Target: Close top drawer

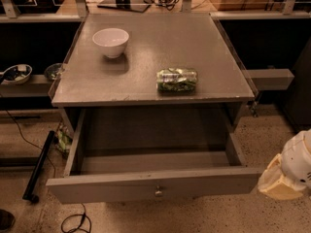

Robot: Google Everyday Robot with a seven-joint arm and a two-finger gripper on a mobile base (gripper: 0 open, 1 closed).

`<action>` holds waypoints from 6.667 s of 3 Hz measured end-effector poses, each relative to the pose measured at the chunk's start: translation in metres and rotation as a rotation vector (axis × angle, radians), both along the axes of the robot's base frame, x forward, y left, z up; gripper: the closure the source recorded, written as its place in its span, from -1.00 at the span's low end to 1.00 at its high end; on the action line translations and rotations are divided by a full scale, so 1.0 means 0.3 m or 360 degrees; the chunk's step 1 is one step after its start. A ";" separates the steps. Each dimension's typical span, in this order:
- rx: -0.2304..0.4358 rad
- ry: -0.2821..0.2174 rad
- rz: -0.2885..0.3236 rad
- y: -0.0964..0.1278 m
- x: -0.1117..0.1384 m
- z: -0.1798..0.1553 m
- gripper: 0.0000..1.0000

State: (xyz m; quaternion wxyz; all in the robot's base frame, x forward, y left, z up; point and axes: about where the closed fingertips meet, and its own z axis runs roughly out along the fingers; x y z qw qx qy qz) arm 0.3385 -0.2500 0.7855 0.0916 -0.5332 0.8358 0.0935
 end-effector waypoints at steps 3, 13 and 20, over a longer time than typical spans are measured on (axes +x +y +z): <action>0.0084 0.0194 -0.0072 0.090 -0.160 -0.360 1.00; 0.0425 -0.0049 0.0182 0.413 0.263 -0.430 0.68; 0.0424 -0.0049 0.0183 0.413 0.263 -0.430 -0.21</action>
Offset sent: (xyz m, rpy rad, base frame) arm -0.0792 0.0289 -0.0995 0.0604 0.1942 -0.0374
